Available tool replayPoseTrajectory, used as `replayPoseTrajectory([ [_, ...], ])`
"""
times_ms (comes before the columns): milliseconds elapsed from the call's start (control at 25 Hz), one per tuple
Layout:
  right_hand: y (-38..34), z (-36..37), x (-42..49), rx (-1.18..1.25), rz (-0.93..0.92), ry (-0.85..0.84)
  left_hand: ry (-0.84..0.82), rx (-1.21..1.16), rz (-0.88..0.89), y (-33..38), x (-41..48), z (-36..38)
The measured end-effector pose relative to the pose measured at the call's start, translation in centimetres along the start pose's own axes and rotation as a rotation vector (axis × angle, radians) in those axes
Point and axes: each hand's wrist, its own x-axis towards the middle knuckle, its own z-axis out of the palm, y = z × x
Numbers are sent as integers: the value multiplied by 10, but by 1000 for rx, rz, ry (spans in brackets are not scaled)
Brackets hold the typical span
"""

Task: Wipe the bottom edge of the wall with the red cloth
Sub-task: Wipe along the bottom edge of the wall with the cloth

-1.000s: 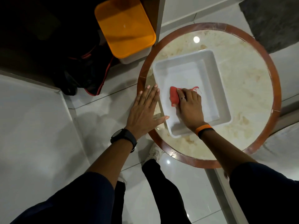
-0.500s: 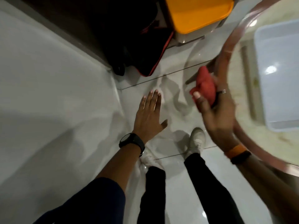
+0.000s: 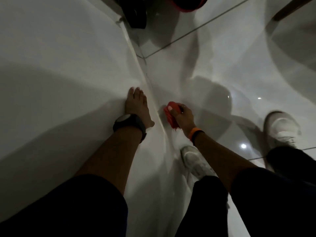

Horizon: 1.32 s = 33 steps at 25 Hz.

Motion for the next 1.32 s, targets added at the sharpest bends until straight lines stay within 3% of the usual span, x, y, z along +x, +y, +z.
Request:
replayPoseTrajectory([
  [160, -12, 52, 41, 13, 10, -210, -19, 116, -4, -10, 40, -8],
  [400, -88, 94, 107, -20, -216, -196, -38, 126, -27, -22, 59, -14],
  [680, -6, 78, 50, -23, -109, -99, -22, 137, -27, -29, 47, -17],
  [920, -96, 103, 140, -97, -292, -168, -38, 77, -35, -28, 56, -16],
  [1200, 27, 46, 43, -324, -40, -174, -57, 129, 30, -27, 36, -14],
  [1320, 35, 50, 45, -404, -83, -146, -68, 123, 24, -25, 40, -14],
])
